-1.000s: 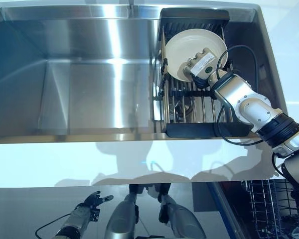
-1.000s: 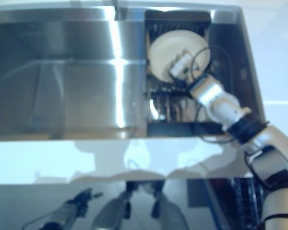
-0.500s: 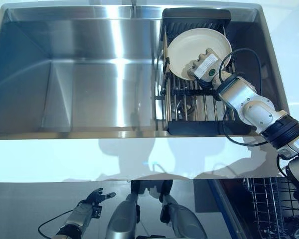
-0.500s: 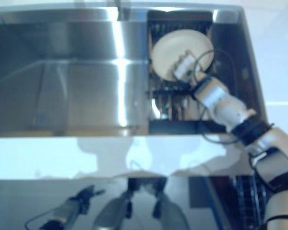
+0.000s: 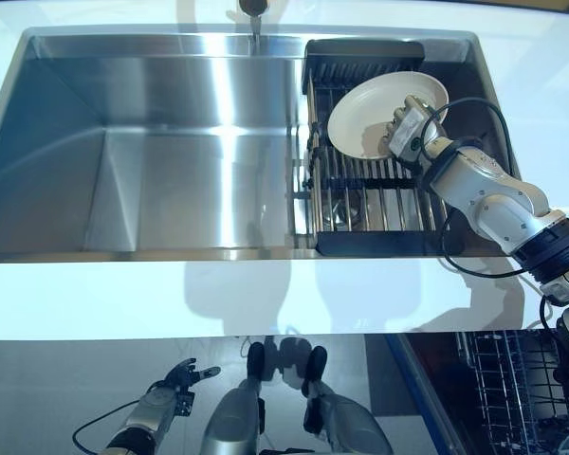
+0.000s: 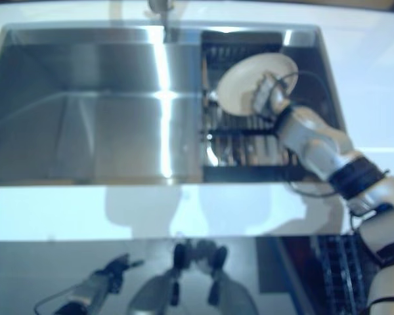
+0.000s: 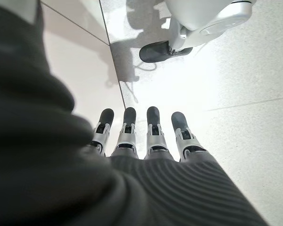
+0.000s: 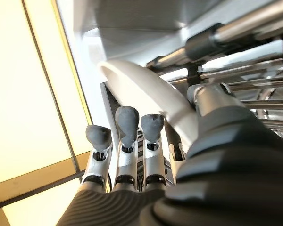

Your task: Take plates into dishwasher

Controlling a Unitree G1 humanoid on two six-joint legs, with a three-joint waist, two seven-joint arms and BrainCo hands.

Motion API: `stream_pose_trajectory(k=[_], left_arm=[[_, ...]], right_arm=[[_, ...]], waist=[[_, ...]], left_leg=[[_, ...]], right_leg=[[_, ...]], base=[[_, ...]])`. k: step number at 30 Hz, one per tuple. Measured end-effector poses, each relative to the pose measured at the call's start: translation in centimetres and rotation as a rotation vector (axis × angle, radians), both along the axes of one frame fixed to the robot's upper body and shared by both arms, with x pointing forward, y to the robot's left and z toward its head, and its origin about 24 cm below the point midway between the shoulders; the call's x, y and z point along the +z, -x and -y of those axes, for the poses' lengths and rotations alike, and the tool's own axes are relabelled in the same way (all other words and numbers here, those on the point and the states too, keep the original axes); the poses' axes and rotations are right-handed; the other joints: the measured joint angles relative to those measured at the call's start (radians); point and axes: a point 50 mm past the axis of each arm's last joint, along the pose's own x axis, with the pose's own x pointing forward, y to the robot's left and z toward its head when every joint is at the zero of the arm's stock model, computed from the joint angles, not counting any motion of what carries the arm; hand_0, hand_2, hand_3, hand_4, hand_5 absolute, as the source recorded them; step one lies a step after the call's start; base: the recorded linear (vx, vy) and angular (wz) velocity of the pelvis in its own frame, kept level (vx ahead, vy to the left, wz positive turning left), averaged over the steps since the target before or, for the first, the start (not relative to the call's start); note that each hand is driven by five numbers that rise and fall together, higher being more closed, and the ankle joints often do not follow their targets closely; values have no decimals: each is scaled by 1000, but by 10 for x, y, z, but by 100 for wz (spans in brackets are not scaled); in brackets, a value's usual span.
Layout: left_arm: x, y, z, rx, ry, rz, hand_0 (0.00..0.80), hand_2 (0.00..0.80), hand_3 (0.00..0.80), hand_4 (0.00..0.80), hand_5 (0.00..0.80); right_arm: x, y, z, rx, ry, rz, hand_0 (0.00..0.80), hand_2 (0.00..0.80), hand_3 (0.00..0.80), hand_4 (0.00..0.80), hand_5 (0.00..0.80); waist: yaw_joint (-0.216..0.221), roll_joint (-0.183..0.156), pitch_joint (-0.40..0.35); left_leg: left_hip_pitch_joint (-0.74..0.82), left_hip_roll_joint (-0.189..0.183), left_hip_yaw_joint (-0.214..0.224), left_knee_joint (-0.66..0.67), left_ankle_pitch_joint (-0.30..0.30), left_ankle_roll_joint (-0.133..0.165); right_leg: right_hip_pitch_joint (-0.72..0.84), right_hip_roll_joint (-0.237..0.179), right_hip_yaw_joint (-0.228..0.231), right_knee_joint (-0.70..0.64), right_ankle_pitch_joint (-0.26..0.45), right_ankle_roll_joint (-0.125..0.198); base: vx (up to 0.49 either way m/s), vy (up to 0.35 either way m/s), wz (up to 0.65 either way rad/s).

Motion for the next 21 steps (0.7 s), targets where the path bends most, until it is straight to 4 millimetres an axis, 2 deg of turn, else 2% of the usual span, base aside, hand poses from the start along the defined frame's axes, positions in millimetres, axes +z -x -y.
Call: stream_pose_trajectory(k=[10, 13, 18, 21], left_arm=[[-8, 19, -2, 13, -1, -50, 0, 0, 0, 0, 0], [-9, 22, -3, 15, -4, -58, 0, 0, 0, 0, 0], [-13, 29, -7, 23, -18, -93, 0, 0, 0, 0, 0], [-18, 38, -10, 36, -24, -123, 0, 0, 0, 0, 0]], right_arm=[[-7, 2, 15, -32, -35, -33, 800, 800, 800, 800, 800], [-4, 3, 21, -13, -152, -49, 800, 800, 800, 800, 800], [3, 4, 27, 59, -469, -96, 800, 800, 800, 800, 800], [6, 4, 29, 78, -672, -129, 800, 800, 800, 800, 800]], waist=[[-5, -37, -90], [-10, -45, -96], [-13, -61, -126], [-32, -68, -149]], left_leg=[[15, 1, 6, 0, -1, -1], [25, 2, 10, -1, -2, -1], [30, 7, 25, -1, -6, -6], [34, 8, 27, -1, -7, -6]], right_leg=[[11, 1, 6, -2, 0, 0], [19, 2, 11, -2, 0, 0], [19, 8, 26, -2, 0, 0], [22, 9, 28, -2, 0, 0]], base=[[4, 1, -1], [17, -7, -3], [30, -11, -8], [20, -6, -2]])
